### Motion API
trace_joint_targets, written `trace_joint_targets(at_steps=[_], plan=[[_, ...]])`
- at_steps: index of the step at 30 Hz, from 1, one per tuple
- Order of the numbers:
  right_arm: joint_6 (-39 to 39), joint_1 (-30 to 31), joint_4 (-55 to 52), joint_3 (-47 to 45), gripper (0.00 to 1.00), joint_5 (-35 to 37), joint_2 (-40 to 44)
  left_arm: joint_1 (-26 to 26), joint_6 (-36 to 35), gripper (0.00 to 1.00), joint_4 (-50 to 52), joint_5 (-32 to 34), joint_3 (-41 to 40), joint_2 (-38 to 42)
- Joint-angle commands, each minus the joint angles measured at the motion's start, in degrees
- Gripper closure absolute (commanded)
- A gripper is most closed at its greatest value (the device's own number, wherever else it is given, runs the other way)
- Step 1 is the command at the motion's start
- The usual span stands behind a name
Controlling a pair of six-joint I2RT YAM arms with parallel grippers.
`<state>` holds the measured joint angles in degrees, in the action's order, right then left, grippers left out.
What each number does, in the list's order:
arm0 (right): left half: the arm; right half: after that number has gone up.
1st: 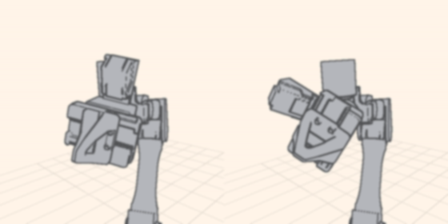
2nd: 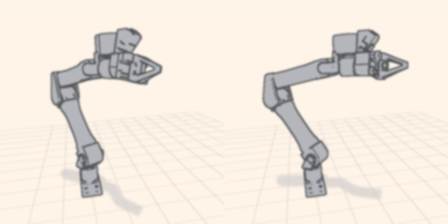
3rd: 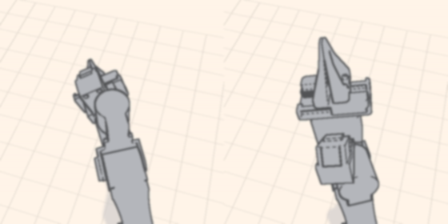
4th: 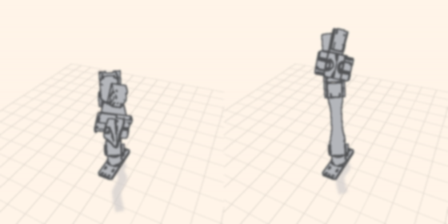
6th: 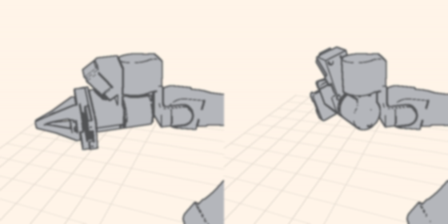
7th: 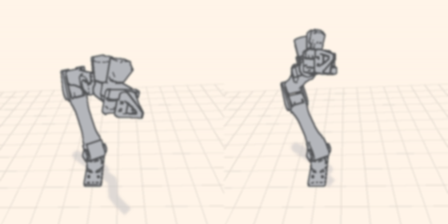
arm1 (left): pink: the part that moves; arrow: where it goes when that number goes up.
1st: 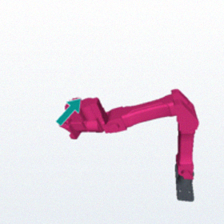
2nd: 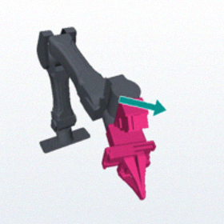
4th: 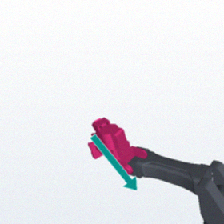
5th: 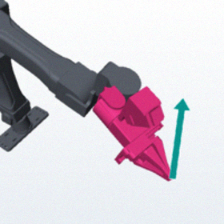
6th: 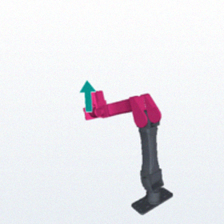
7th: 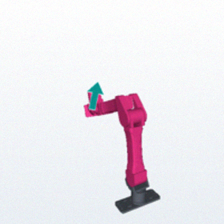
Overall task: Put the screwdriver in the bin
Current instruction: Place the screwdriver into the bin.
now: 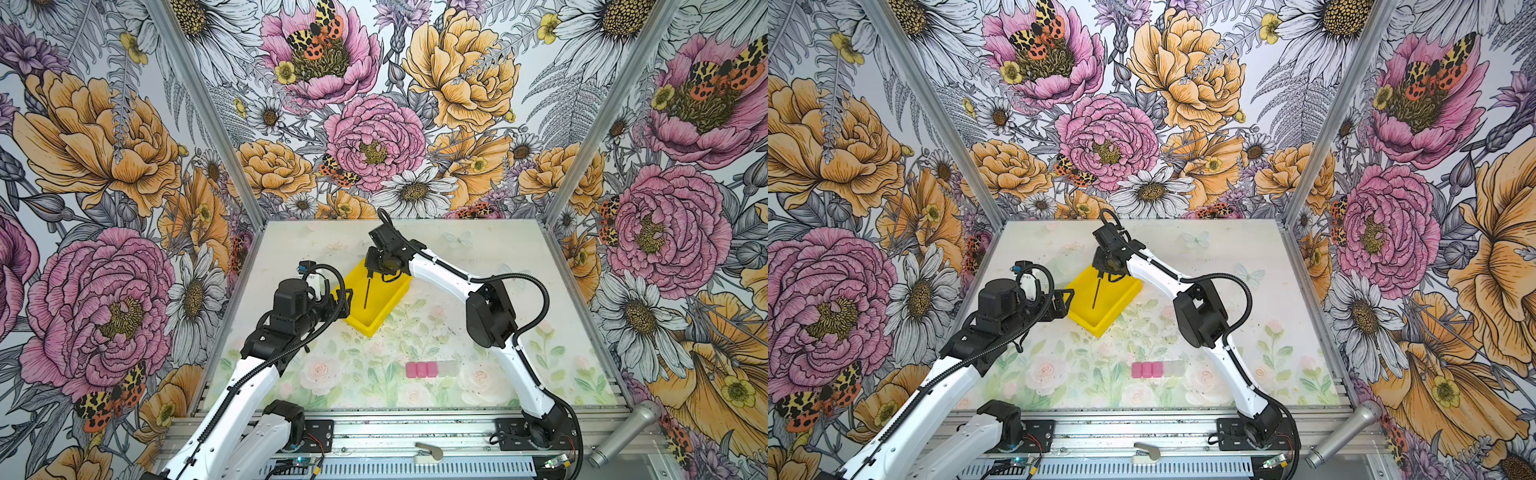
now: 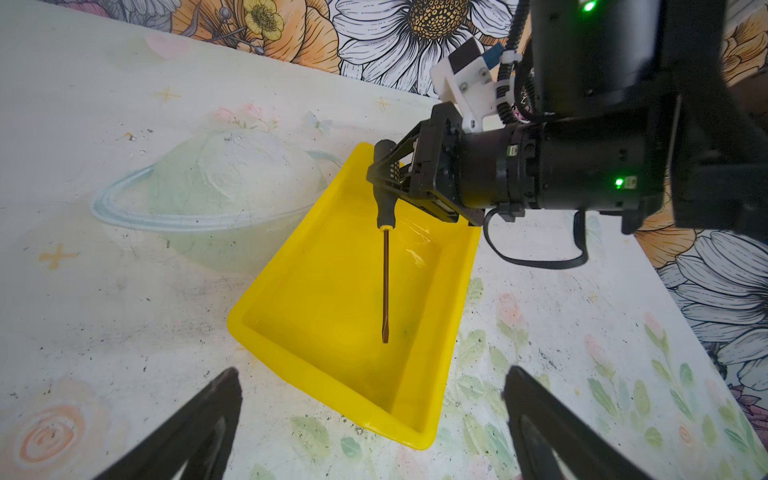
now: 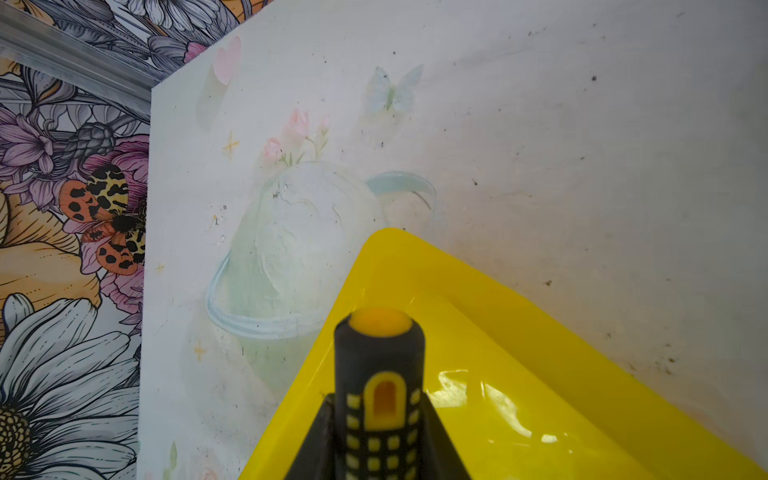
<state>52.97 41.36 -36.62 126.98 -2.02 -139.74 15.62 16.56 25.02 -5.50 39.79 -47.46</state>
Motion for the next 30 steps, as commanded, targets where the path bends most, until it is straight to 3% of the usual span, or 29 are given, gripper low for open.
trace_joint_targets(at_steps=[1, 17, 30], plan=[[0.55, 0.54, 0.5, 2.05, 0.98, -0.64, -1.86, -0.46, 0.32, 0.01, -1.49, 1.47, -0.86, 1.14], [0.38, 0.3, 0.51, 1.78, 0.86, 0.04, -3.78, -0.46, -0.47, 0.01, -1.64, 2.57, -1.07, 1.8], [0.69, 0.38, 0.5, 0.03, 0.82, -0.37, -4.4, -0.87, -0.53, 0.01, -1.65, 2.57, -1.08, 2.29]])
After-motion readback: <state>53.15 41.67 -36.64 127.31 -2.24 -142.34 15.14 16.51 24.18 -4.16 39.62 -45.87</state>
